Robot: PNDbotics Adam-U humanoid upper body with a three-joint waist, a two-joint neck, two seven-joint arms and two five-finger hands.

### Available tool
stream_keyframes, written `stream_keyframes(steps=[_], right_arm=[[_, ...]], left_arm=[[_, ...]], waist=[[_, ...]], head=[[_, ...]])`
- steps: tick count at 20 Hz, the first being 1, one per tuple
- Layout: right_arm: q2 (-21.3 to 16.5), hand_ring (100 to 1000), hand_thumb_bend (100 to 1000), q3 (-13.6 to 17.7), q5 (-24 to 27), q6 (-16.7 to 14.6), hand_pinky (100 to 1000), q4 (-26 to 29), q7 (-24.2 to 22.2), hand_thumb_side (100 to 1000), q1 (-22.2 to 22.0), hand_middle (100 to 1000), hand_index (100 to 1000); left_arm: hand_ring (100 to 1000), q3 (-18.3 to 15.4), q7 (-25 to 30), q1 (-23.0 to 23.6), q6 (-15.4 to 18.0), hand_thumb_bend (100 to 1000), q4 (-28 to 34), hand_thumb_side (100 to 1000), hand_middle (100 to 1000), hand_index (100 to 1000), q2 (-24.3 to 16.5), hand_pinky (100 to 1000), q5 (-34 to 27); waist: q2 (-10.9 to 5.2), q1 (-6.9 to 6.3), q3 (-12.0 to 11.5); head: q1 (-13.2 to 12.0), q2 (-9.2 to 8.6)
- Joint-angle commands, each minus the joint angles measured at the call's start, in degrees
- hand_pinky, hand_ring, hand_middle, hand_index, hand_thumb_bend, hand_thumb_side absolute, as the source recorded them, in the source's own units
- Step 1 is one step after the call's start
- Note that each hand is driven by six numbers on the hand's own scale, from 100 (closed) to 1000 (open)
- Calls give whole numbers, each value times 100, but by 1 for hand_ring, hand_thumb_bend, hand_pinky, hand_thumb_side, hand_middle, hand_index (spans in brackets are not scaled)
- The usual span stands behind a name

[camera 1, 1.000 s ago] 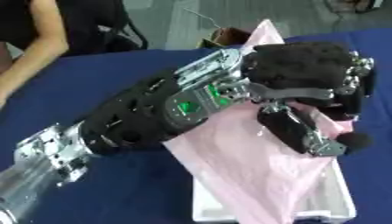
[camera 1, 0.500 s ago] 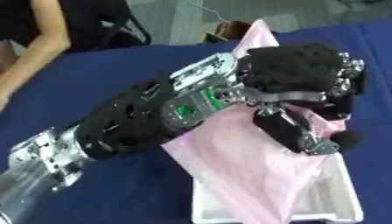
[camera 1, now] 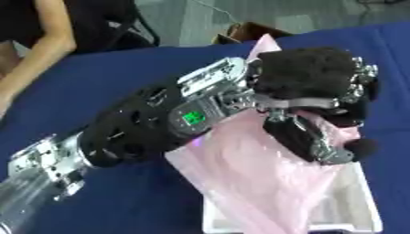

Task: Pick up objects on the table and place them in the box.

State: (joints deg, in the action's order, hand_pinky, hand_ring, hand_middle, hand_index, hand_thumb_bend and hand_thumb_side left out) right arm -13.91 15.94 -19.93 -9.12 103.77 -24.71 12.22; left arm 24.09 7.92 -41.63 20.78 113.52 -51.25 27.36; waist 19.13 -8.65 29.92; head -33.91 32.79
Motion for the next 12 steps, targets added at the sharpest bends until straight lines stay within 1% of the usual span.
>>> stream_keyframes(steps=[1,2,3,4,5,6,8,9,10,12], right_arm=[[-65,652,100,35,-22,-26,579,88,10,844,20,765,916],[-65,652,100,37,-23,-26,579,87,11,843,20,765,916],[-64,652,100,39,-23,-26,579,87,13,843,18,765,916],[-64,652,100,42,-24,-26,578,86,14,844,16,765,916],[-63,652,100,45,-25,-25,578,86,15,844,14,765,916],[-62,652,100,47,-26,-25,578,86,15,845,13,765,916],[-61,652,100,48,-25,-24,577,86,14,846,12,765,916],[-60,652,100,49,-25,-24,578,86,13,846,12,765,916],[-60,652,100,51,-25,-23,577,86,12,845,11,765,915],[-60,651,100,58,-27,-20,578,86,16,844,6,765,915]], left_arm=[[685,-4,88,-91,265,100,96,180,788,826,-120,458,145],[817,0,133,-97,331,100,101,162,869,904,-115,654,185],[817,7,181,-109,397,100,104,162,869,904,-110,654,226],[855,11,225,-116,445,126,105,164,895,928,-105,713,260],[852,14,270,-121,481,125,106,165,891,924,-99,708,290],[882,18,313,-120,505,100,106,174,921,959,-95,748,313],[890,24,414,-117,540,101,107,176,926,964,-86,770,353],[886,25,454,-115,554,100,107,174,921,961,-82,763,370],[898,24,483,-112,561,100,107,179,930,970,-80,788,382],[907,18,521,-107,564,100,107,182,936,974,-81,804,403]], waist=[[-88,75,18],[-89,75,23],[-90,72,28],[-90,70,30],[-91,68,29],[-93,65,28],[-97,63,23],[-99,63,19],[-102,65,16],[-109,71,6]], head=[[-36,-34],[-38,-34],[-40,-33],[-39,-31],[-36,-28],[-34,-24],[-26,-19],[-22,-18],[-20,-18],[-17,-17]])
